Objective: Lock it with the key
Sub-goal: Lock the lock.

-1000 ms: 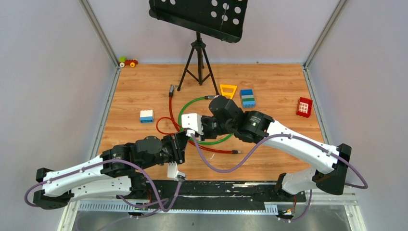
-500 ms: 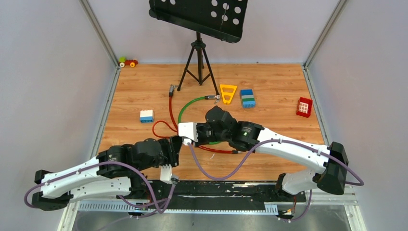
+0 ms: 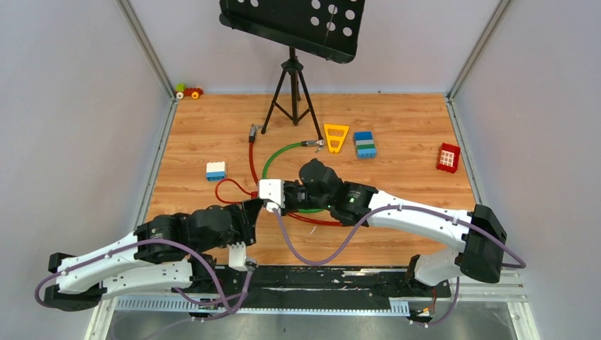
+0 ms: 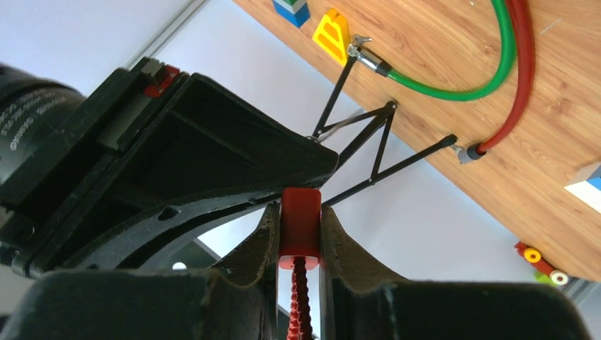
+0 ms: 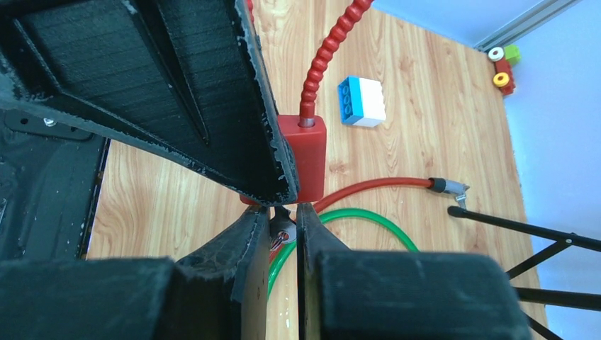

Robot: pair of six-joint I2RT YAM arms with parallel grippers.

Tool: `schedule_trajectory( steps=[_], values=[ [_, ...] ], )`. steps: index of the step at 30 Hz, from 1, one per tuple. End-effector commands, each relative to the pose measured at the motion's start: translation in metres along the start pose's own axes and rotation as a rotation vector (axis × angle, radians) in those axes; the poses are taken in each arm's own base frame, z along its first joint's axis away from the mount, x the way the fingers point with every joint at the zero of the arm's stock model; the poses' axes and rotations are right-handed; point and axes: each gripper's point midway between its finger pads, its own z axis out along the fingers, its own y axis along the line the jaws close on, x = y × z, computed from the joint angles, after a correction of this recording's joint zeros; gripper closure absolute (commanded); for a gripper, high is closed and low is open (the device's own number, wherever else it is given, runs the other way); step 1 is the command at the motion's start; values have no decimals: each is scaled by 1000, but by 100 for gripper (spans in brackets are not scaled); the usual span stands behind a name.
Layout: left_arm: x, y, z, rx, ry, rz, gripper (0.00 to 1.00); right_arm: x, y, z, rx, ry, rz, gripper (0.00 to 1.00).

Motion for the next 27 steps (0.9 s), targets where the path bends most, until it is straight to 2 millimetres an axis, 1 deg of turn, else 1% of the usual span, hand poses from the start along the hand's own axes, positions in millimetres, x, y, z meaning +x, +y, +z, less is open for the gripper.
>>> schedule_trajectory(
  steps=[1,4,5,6,7,9,11,14,20,24,26,27],
  values=[
    [65,70,-94,-404,155,-236,100,206,-11,-96,168,809,94,100],
    [78,79,-107,-423,203,-218,100,207,-14,-101,171,811,66,100],
    [86,87,-119,-453,214,-226,100,208,-14,-103,169,814,64,100],
    [89,92,-124,-465,214,-221,100,209,-13,-103,164,817,60,100],
    [95,99,-135,-490,224,-219,100,210,-12,-104,160,823,57,100],
    [102,105,-146,-500,245,-197,100,214,-10,-104,154,835,53,100],
    [109,104,-150,-477,280,-182,100,221,-7,-106,144,854,54,100],
    [113,99,-155,-453,298,-176,100,227,-2,-108,133,876,58,100],
    [114,92,-158,-437,314,-176,100,229,-7,-118,156,894,58,100],
    [123,93,-169,-431,352,-168,100,236,-6,-125,151,928,61,100],
    [126,92,-174,-437,361,-177,100,235,-8,-127,161,926,64,100],
    [126,91,-174,-437,363,-179,100,231,-10,-126,168,914,67,100]
  ],
)
